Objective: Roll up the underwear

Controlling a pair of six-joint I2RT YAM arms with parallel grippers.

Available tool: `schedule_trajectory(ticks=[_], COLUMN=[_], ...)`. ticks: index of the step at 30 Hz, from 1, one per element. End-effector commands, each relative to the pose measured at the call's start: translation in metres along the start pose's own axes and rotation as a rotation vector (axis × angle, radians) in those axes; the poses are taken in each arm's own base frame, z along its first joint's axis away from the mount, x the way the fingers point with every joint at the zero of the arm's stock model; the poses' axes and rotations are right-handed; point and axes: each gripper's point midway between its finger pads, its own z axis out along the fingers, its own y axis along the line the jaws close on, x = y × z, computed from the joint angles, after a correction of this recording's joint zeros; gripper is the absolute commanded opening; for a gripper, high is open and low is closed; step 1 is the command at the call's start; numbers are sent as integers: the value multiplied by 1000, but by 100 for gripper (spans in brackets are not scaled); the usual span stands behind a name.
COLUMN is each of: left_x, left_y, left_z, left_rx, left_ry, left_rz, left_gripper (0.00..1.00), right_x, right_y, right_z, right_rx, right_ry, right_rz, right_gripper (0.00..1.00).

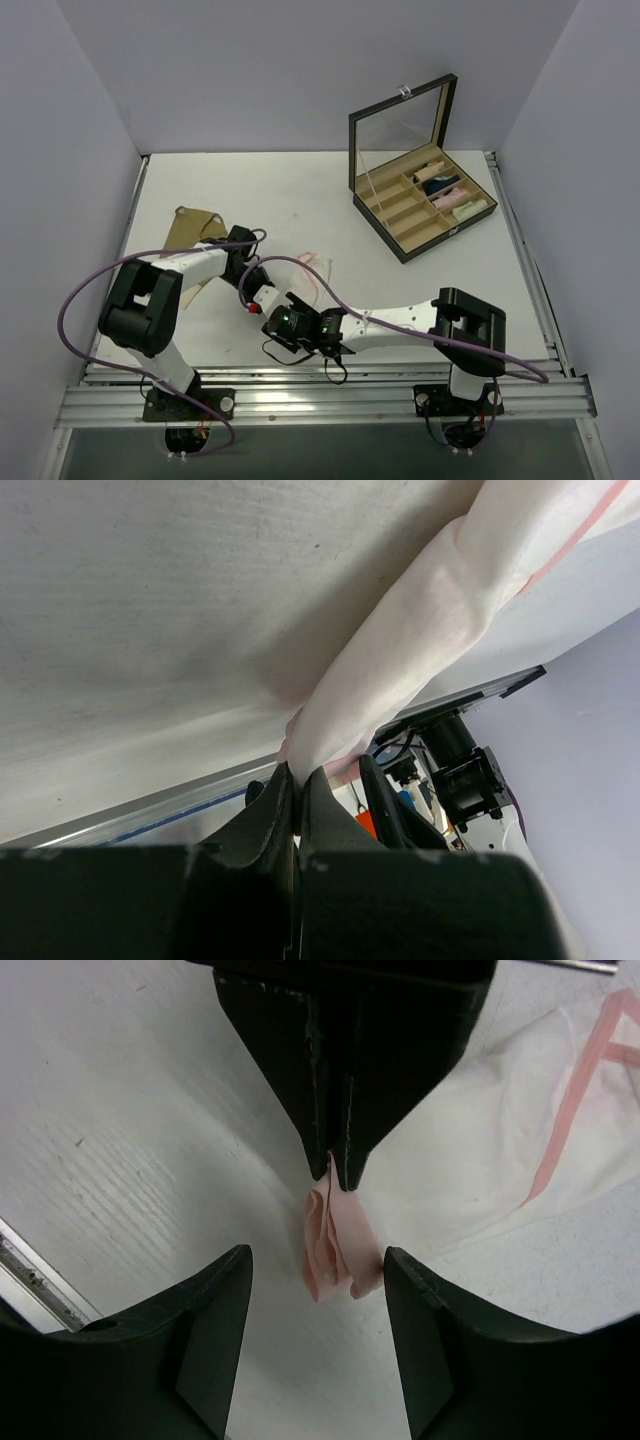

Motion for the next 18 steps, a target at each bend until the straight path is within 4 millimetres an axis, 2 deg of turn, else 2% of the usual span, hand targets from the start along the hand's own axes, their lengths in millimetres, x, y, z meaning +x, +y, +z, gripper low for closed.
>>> schedule_trajectory(ticks=[1, 9, 10, 11, 13, 14, 15, 17, 18], left_x=[6, 6, 5, 5, 3, 2, 1, -3, -8], left_y=[3, 5, 6, 6, 4, 3, 2, 0, 2], left_z=[-3, -2, -2, -3, -4, -5, -6, -11, -14], left_rx=[3, -9, -10, -9, -1, 4, 11, 14, 2], left_ry=[32, 46, 46, 49, 50, 47, 45, 33, 7], left_rz=[-7, -23, -28, -30, -35, -32, -32, -20, -13], left_gripper=[2, 2, 2, 2, 2, 5, 11, 24, 40], right_x=[-14, -7, -6, -4, -5, -3, -5, -4, -5], right_y=[-9, -19, -20, -19, -17, -12, -11, 0, 2], right_z=[2, 16, 17, 17, 17, 18, 18, 18, 19], right_rx=[69, 167, 179, 172, 156, 121, 104, 21, -6], right_ry=[-21, 0, 3, 5, 0, 5, 2, 10, 12], right_rz=[-57, -96, -99, -101, -90, -90, -76, -41, -20], right_gripper=[51, 42, 40, 32, 24, 7, 0, 0, 0])
